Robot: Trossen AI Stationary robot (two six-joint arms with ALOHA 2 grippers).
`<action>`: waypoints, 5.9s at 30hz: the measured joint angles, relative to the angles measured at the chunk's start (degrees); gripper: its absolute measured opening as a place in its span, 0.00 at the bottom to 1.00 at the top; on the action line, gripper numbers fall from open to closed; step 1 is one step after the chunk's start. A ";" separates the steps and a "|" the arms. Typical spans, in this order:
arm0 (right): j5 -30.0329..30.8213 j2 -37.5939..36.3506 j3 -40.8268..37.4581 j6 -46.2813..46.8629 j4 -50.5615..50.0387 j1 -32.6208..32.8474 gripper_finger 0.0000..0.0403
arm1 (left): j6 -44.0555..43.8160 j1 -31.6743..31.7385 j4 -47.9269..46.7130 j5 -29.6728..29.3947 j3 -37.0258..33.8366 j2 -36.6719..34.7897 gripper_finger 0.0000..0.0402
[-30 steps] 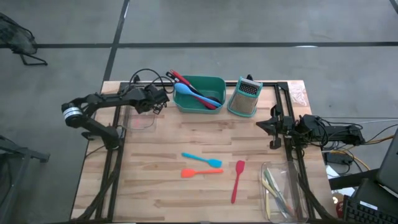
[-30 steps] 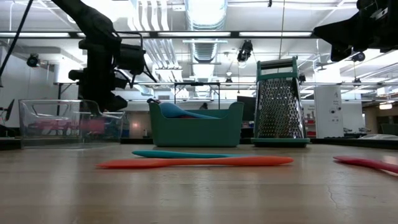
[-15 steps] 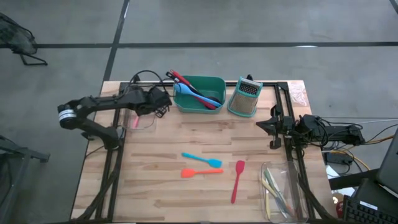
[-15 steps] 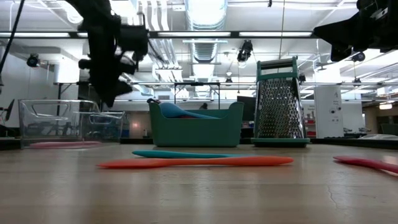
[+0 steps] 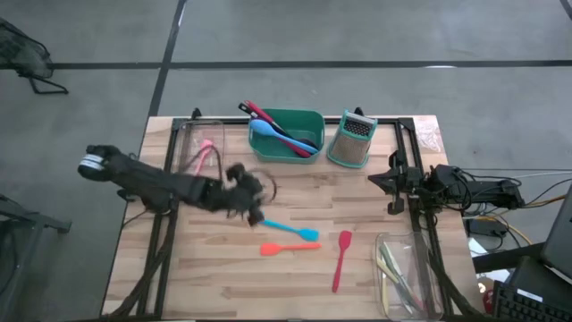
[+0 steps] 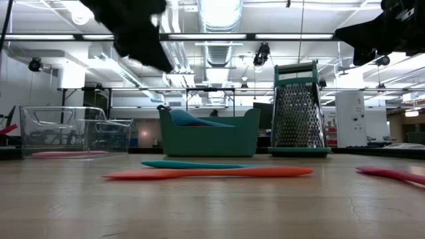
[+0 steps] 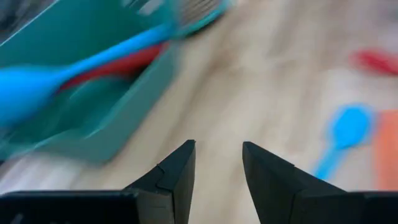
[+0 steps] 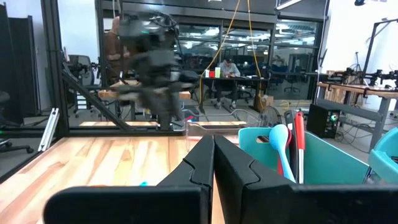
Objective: Pick & Place Kitchen Items
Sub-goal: Put the blue spatula into the left transparent bin, then put the orange spatula into the left transparent bin
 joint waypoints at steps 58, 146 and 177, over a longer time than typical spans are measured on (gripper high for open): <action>-0.01 0.04 0.00 0.03 -0.01 -0.02 0.02 | 20.23 -0.86 25.61 26.81 12.76 41.19 0.35; 0.00 0.07 0.00 -0.07 -0.01 -0.02 0.02 | 1.33 29.44 -5.88 -23.10 -24.68 -19.41 0.09; 0.00 0.07 0.00 0.01 0.01 -0.02 0.02 | 2.48 21.21 -5.86 9.17 -16.53 -20.35 0.41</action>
